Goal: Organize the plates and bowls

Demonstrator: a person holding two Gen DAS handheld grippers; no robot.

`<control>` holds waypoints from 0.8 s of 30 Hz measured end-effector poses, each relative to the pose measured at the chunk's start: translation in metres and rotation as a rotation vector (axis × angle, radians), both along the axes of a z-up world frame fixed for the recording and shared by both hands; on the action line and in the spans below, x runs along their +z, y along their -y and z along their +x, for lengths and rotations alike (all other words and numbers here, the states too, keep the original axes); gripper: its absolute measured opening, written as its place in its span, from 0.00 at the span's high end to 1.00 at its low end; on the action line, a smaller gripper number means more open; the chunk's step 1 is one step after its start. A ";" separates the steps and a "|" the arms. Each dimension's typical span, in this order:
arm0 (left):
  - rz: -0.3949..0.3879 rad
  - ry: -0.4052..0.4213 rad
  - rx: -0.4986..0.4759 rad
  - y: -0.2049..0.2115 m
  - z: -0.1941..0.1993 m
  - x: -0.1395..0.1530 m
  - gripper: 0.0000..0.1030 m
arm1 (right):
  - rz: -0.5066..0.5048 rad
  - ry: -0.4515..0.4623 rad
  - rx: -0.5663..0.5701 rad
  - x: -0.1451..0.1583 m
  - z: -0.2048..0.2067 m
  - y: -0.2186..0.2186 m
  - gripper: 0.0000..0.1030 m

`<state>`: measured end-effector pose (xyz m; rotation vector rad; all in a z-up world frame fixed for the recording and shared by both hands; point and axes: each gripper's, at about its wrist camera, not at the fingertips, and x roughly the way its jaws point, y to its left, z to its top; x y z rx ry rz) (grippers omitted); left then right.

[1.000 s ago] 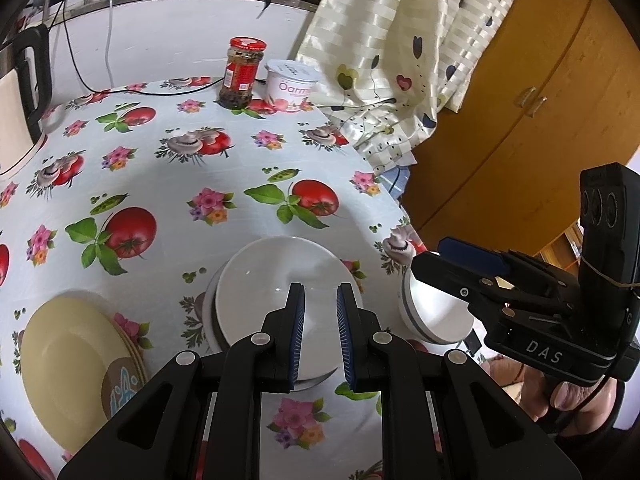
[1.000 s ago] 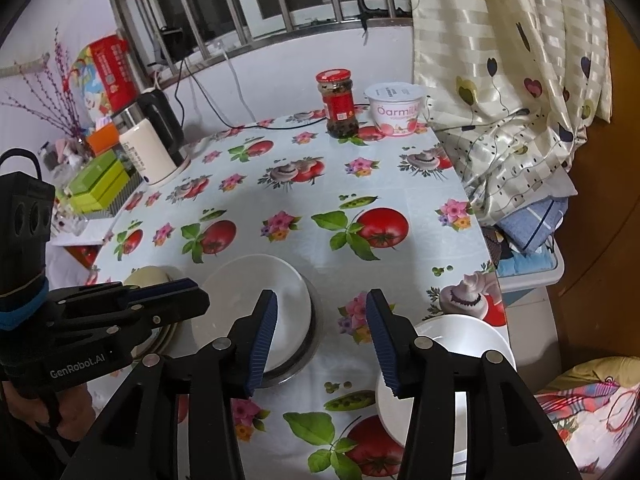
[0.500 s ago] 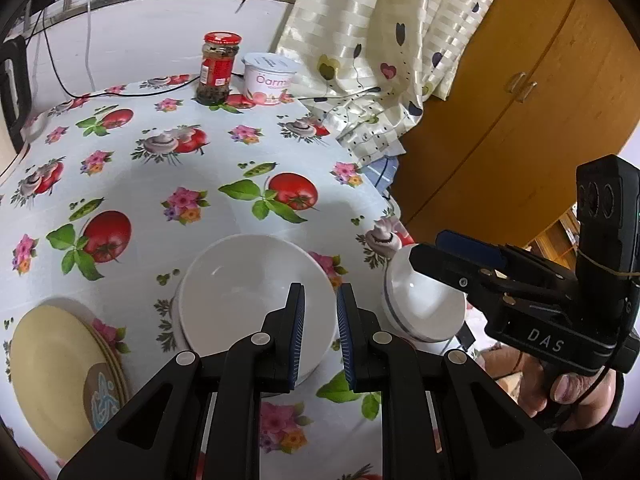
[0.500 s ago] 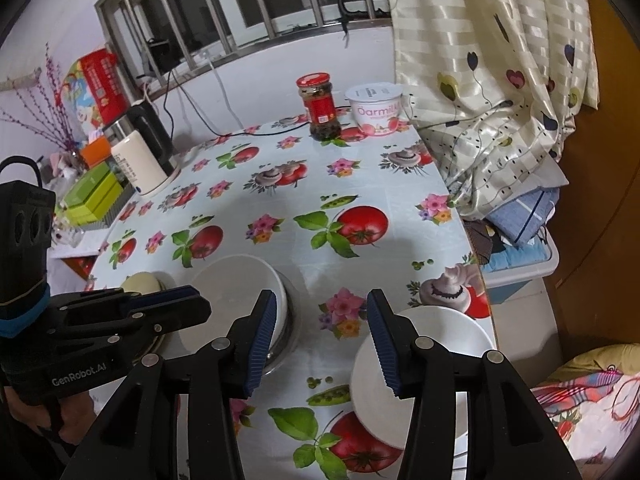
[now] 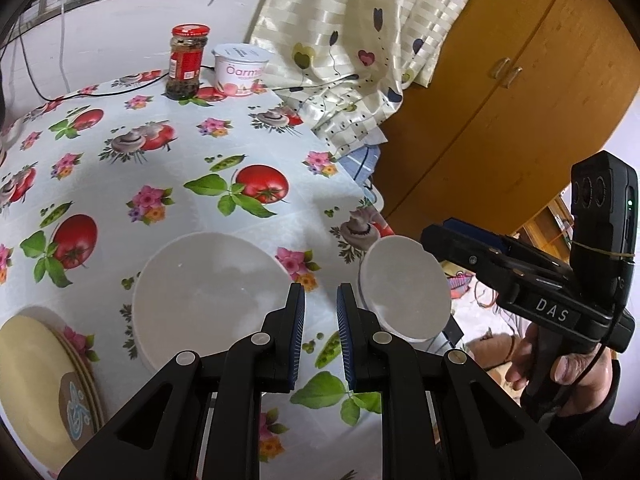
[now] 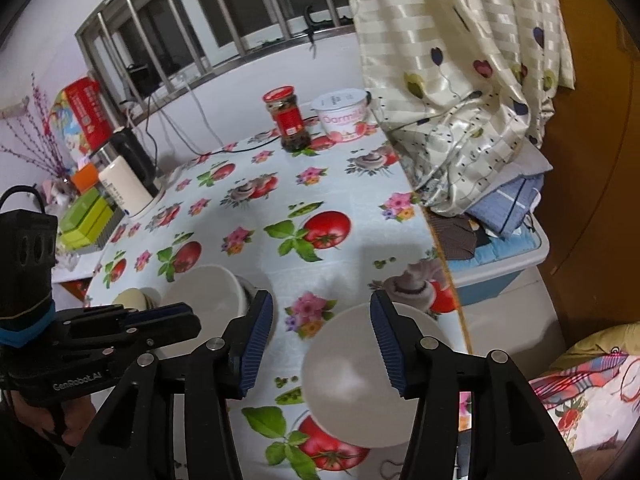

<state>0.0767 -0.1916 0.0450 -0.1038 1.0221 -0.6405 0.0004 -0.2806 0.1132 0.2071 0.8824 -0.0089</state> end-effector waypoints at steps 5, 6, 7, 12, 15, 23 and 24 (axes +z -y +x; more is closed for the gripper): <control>-0.010 -0.010 -0.023 0.007 0.000 -0.002 0.83 | 0.011 -0.004 -0.029 -0.001 -0.004 0.013 0.47; -0.011 -0.012 -0.027 0.009 0.000 -0.003 0.83 | 0.008 -0.007 -0.041 -0.002 -0.005 0.016 0.47; -0.012 -0.014 -0.030 0.011 0.000 -0.003 0.83 | 0.007 -0.010 -0.048 -0.002 -0.006 0.018 0.47; -0.017 -0.029 -0.043 0.018 0.001 -0.006 0.83 | 0.012 -0.022 -0.075 -0.005 -0.009 0.028 0.47; -0.016 -0.037 -0.051 0.022 0.001 -0.009 0.83 | 0.015 -0.028 -0.088 -0.008 -0.012 0.033 0.47; -0.001 -0.055 -0.076 0.037 0.002 -0.016 0.83 | 0.025 -0.051 -0.116 -0.016 -0.016 0.047 0.47; 0.001 -0.057 -0.080 0.039 0.003 -0.018 0.83 | 0.026 -0.054 -0.119 -0.017 -0.017 0.048 0.47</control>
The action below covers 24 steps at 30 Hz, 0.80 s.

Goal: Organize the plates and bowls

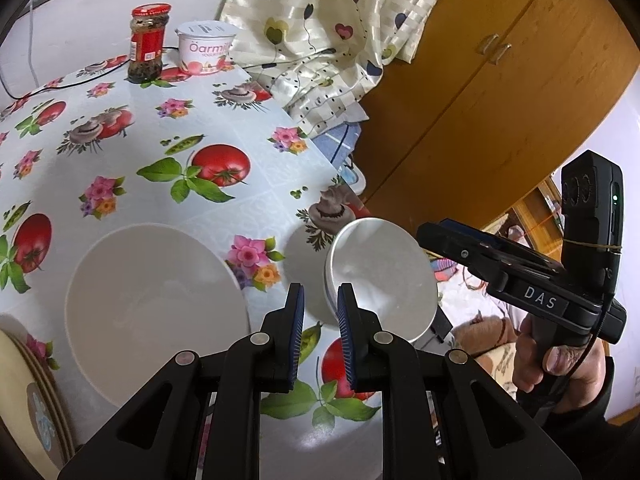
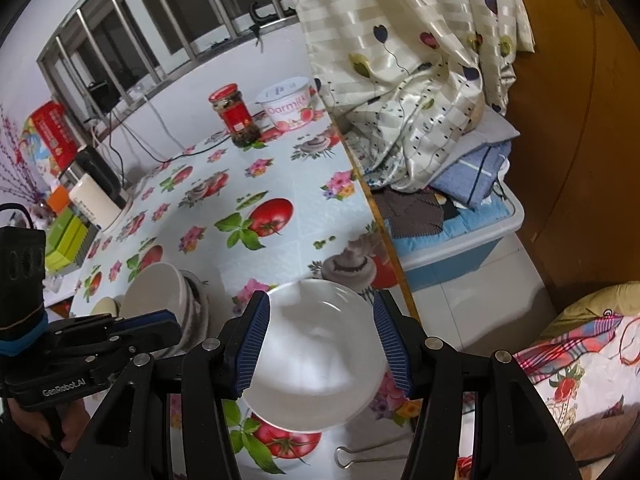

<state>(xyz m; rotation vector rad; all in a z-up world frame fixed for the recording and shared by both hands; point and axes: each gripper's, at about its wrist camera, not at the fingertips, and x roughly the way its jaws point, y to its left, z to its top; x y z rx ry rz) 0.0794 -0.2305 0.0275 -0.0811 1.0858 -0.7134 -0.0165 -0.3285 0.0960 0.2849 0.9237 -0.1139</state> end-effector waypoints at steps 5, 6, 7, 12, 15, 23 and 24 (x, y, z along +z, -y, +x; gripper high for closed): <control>0.014 -0.010 -0.014 0.009 0.001 -0.005 0.83 | 0.005 -0.019 -0.012 -0.008 -0.004 0.008 0.50; 0.017 -0.011 -0.017 0.012 0.001 -0.006 0.83 | 0.006 -0.023 -0.014 -0.010 -0.005 0.010 0.52; 0.019 -0.013 -0.019 0.013 0.001 -0.007 0.83 | 0.010 -0.029 -0.016 -0.012 -0.006 0.012 0.53; 0.031 -0.018 -0.029 0.021 0.003 -0.012 0.83 | 0.017 -0.050 -0.024 -0.020 -0.009 0.018 0.60; 0.039 -0.025 -0.032 0.025 0.004 -0.015 0.83 | 0.026 -0.064 -0.026 -0.026 -0.011 0.020 0.62; 0.055 -0.044 -0.044 0.034 0.008 -0.026 0.83 | 0.051 -0.102 -0.028 -0.042 -0.011 0.023 0.74; 0.055 -0.049 -0.049 0.036 0.008 -0.028 0.83 | 0.055 -0.108 -0.030 -0.044 -0.011 0.024 0.74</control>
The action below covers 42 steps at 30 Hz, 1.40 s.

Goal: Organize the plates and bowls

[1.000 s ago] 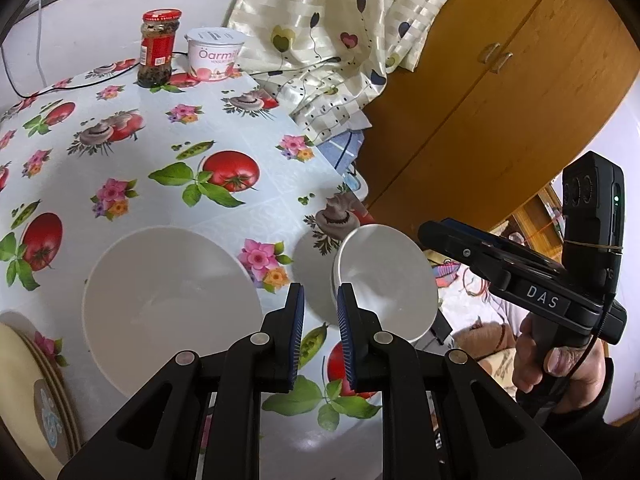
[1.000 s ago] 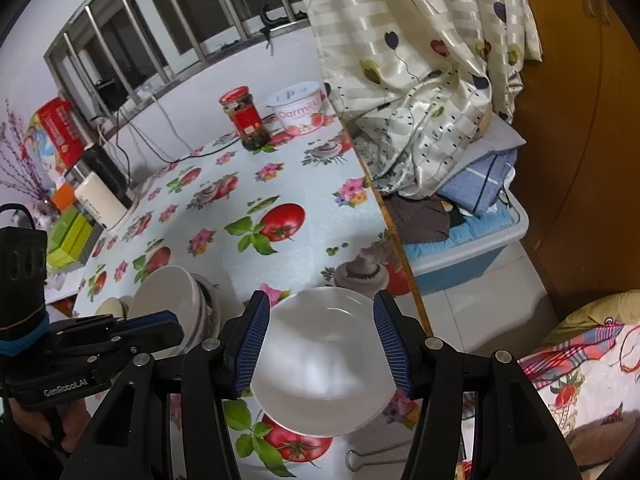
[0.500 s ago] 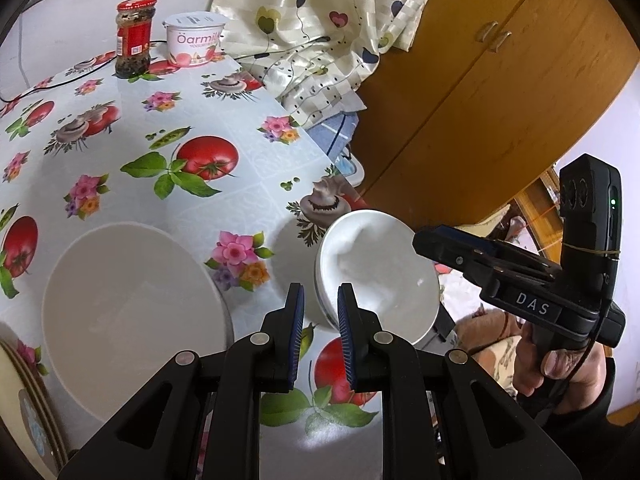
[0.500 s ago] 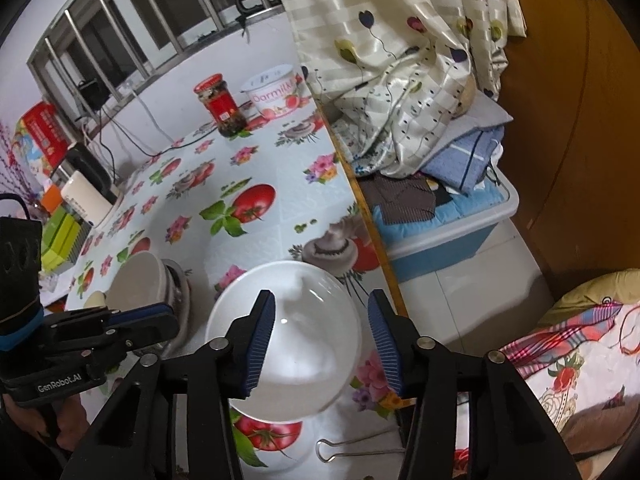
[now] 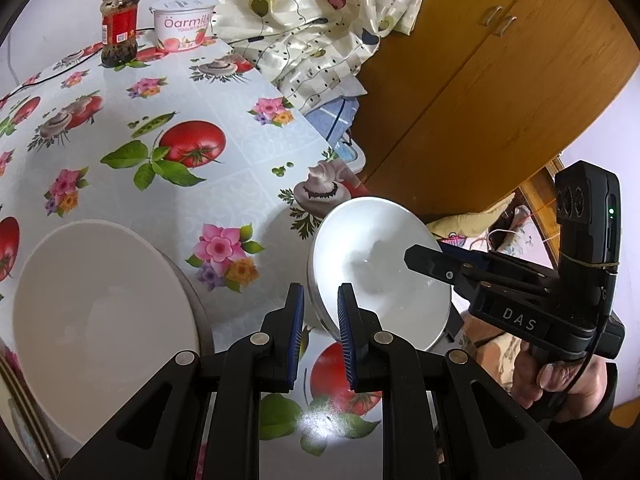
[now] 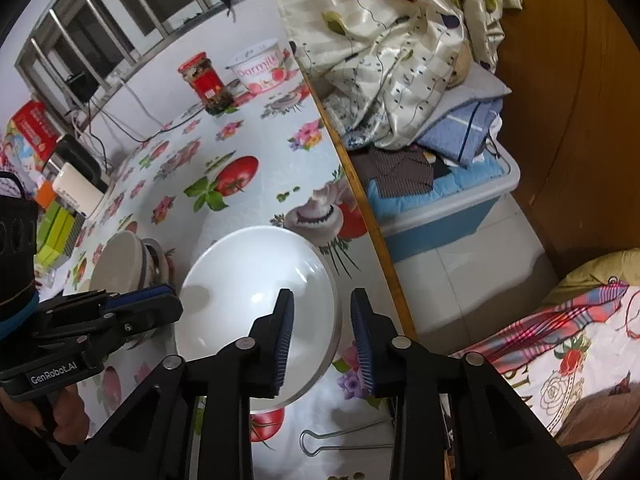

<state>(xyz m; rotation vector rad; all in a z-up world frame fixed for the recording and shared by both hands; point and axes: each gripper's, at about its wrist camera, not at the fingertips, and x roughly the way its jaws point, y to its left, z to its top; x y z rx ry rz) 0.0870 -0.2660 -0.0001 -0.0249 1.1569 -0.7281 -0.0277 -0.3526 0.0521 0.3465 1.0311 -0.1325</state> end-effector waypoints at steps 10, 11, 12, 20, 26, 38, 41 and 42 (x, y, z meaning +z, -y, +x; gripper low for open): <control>-0.012 -0.043 -0.002 0.003 0.002 -0.011 0.83 | 0.013 -0.020 -0.003 -0.009 -0.001 0.001 0.85; -0.011 -0.041 -0.003 0.004 0.001 -0.011 0.83 | 0.013 -0.020 -0.003 -0.009 -0.001 0.001 0.85; -0.012 -0.040 -0.001 0.003 0.001 -0.010 0.83 | 0.013 -0.021 -0.003 -0.009 -0.001 0.001 0.85; -0.009 -0.038 -0.002 0.004 0.002 -0.011 0.83 | 0.014 -0.019 -0.003 -0.009 -0.003 0.000 0.86; -0.012 -0.038 0.006 0.002 0.001 -0.010 0.84 | 0.012 -0.020 -0.001 -0.009 -0.004 -0.001 0.86; -0.055 0.005 0.037 -0.013 0.001 0.012 0.84 | -0.017 0.009 0.018 0.014 -0.001 -0.013 0.86; -0.066 0.018 0.053 -0.020 0.002 0.019 0.84 | -0.022 0.020 0.028 0.022 0.004 -0.018 0.86; -0.070 0.025 0.061 -0.023 0.002 0.023 0.84 | -0.023 0.022 0.031 0.023 0.005 -0.019 0.86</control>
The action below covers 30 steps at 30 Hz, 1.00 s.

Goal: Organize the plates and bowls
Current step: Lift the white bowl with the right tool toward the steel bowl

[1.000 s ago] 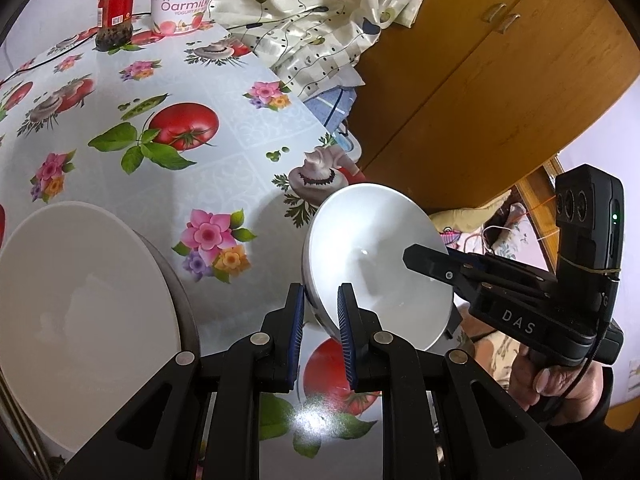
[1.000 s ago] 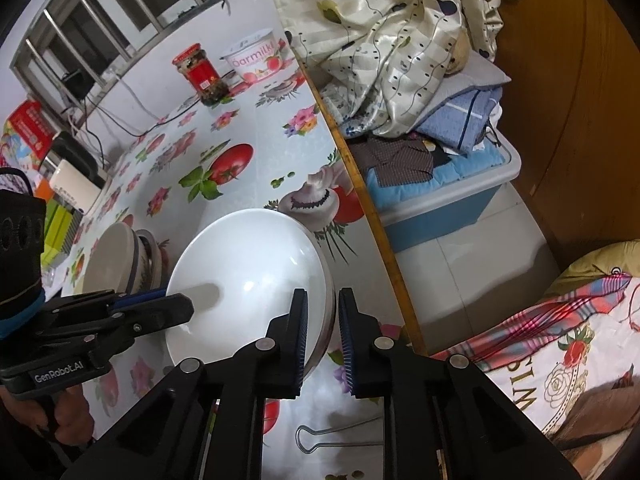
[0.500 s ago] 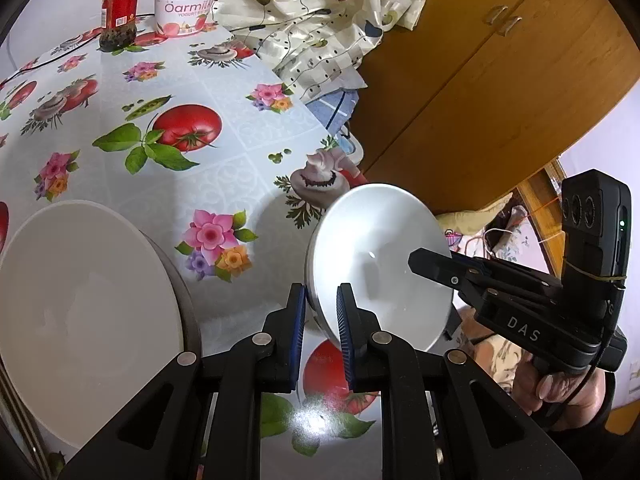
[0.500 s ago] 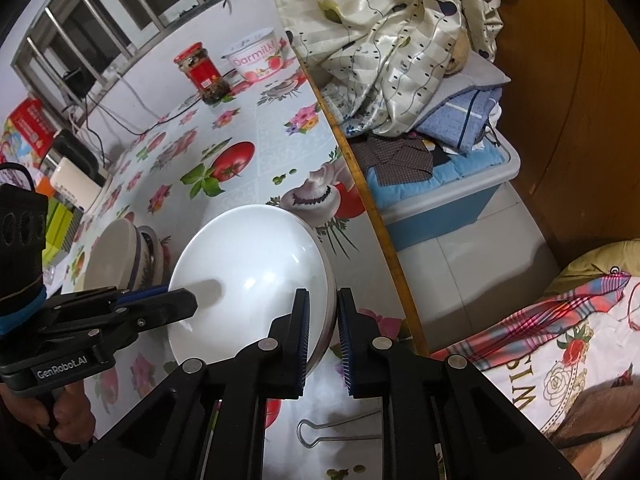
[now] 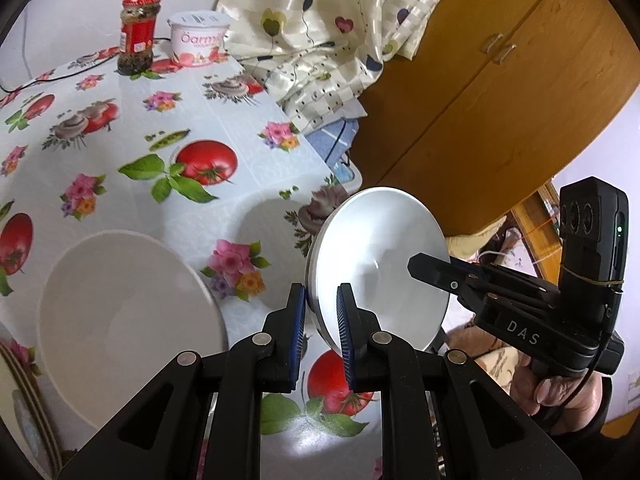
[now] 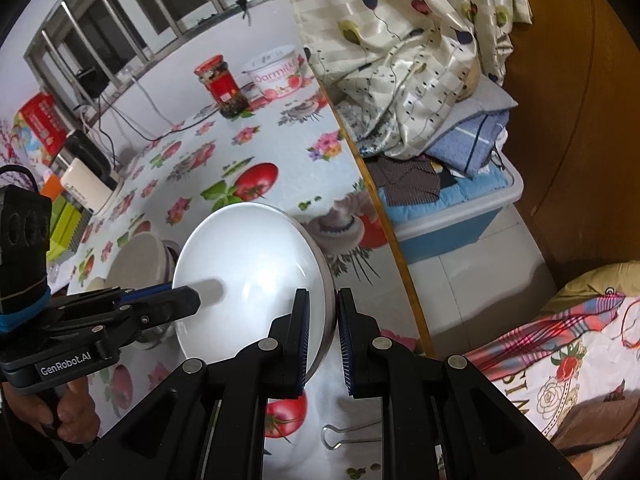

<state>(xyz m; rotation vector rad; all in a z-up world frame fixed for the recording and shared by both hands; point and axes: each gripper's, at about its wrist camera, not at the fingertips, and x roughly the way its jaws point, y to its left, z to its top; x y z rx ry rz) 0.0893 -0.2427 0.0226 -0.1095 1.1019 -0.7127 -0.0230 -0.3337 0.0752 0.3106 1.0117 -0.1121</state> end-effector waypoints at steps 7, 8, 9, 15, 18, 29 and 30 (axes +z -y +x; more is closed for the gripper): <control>-0.021 0.040 0.046 -0.020 0.001 0.019 0.84 | -0.004 0.035 0.038 0.017 0.012 -0.015 0.86; -0.023 0.046 0.053 -0.023 0.002 0.022 0.84 | -0.005 0.039 0.043 0.019 0.013 -0.017 0.86; -0.025 0.051 0.060 -0.026 0.002 0.024 0.84 | -0.007 0.044 0.049 0.022 0.015 -0.020 0.86; -0.034 0.071 0.110 -0.049 0.001 0.033 0.84 | -0.020 0.072 0.094 0.036 0.028 -0.040 0.86; -0.039 0.079 0.136 -0.062 0.001 0.036 0.84 | -0.024 0.080 0.115 0.040 0.033 -0.050 0.86; -0.041 0.093 0.224 -0.106 -0.004 0.042 0.84 | -0.032 0.083 0.200 0.044 0.052 -0.092 0.86; -0.040 0.092 0.232 -0.109 -0.004 0.042 0.84 | -0.032 0.081 0.207 0.044 0.054 -0.096 0.86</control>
